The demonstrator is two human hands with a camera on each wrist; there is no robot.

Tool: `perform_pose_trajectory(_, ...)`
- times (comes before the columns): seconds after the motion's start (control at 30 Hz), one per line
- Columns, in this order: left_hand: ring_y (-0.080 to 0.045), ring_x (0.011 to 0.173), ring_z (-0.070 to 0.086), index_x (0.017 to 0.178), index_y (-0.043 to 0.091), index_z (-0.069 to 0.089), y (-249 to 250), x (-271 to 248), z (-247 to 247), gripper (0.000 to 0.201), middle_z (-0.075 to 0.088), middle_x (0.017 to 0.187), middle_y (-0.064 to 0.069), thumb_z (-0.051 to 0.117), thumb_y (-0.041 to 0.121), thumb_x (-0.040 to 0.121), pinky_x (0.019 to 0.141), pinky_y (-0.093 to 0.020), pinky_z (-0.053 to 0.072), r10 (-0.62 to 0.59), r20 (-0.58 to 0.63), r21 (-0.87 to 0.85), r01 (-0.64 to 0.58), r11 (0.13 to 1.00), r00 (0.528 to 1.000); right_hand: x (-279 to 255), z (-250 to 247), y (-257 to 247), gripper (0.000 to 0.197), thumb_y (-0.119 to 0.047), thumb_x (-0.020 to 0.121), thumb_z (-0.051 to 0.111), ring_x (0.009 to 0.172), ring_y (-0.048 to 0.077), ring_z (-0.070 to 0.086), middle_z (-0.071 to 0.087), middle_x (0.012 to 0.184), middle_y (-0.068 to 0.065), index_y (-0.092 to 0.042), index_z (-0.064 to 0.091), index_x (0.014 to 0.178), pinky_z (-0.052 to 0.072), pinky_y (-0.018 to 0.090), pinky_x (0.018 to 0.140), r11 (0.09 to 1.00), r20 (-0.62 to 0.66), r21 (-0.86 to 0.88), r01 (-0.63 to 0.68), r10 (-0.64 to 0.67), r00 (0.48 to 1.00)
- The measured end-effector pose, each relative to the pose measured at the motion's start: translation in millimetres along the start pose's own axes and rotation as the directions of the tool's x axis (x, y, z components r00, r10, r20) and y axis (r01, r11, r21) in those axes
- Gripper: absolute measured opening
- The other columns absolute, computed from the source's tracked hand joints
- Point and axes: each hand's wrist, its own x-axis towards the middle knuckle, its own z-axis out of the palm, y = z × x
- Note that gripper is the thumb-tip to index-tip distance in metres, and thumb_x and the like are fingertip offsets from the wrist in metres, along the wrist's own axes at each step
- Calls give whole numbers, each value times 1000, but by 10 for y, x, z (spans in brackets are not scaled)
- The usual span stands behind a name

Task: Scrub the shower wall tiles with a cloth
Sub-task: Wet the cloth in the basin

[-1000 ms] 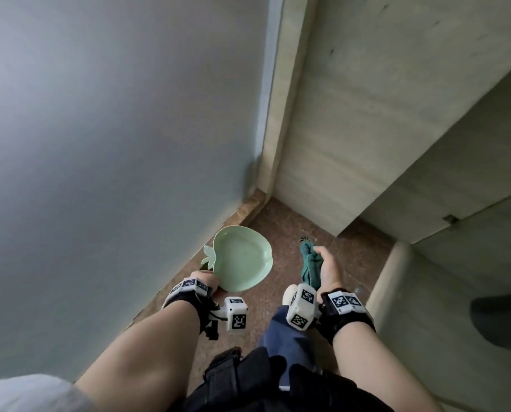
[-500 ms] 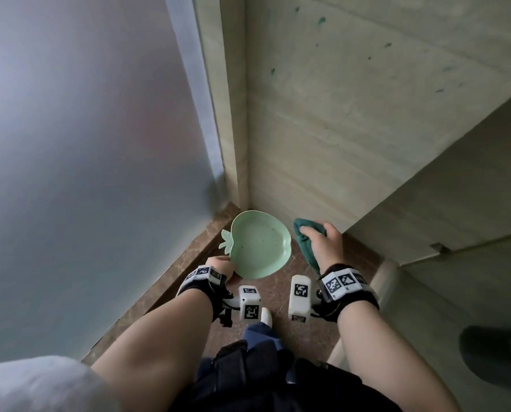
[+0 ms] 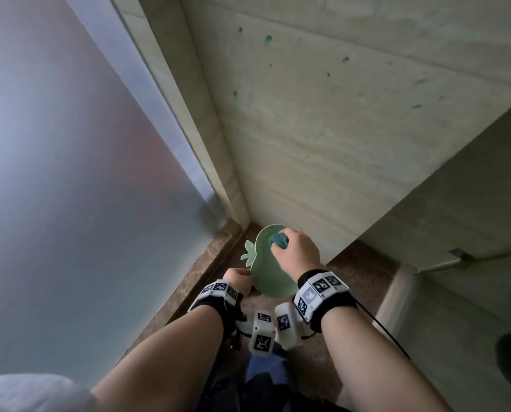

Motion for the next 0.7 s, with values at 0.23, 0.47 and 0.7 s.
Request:
perform_pose_trajectory(0.23, -4, 32, 54, 115, -11, 62, 69, 101, 38, 31, 57, 38, 5, 51, -18, 87, 39, -16, 48, -45, 33, 35, 44, 998, 998, 52, 215, 100, 23, -27, 89, 54, 99, 28, 58, 61, 110, 6, -11, 62, 103, 43, 32, 77, 992, 30, -119, -50, 54, 998)
perform_pose_trajectory(0.47, 2, 30, 50, 111, -7, 66, -70, 322, -151, 30, 54, 36, 11, 52, -16, 85, 39, -11, 44, -52, 49, 45, 50, 998, 997, 97, 476, 34, 27, -24, 89, 54, 101, 30, 57, 61, 112, 10, -7, 61, 109, 44, 35, 81, 990, 9, -116, -82, 83, 996)
perform_pose_trajectory(0.7, -2, 30, 51, 110, -3, 65, -144, 945, -489, 31, 55, 37, 6, 54, -17, 85, 39, -14, 46, -69, 153, 41, 64, 997, 986, 344, 876, -86, 24, -24, 88, 56, 102, 29, 57, 61, 109, 9, -7, 62, 104, 43, 34, 78, 978, -23, -140, -158, 156, 987)
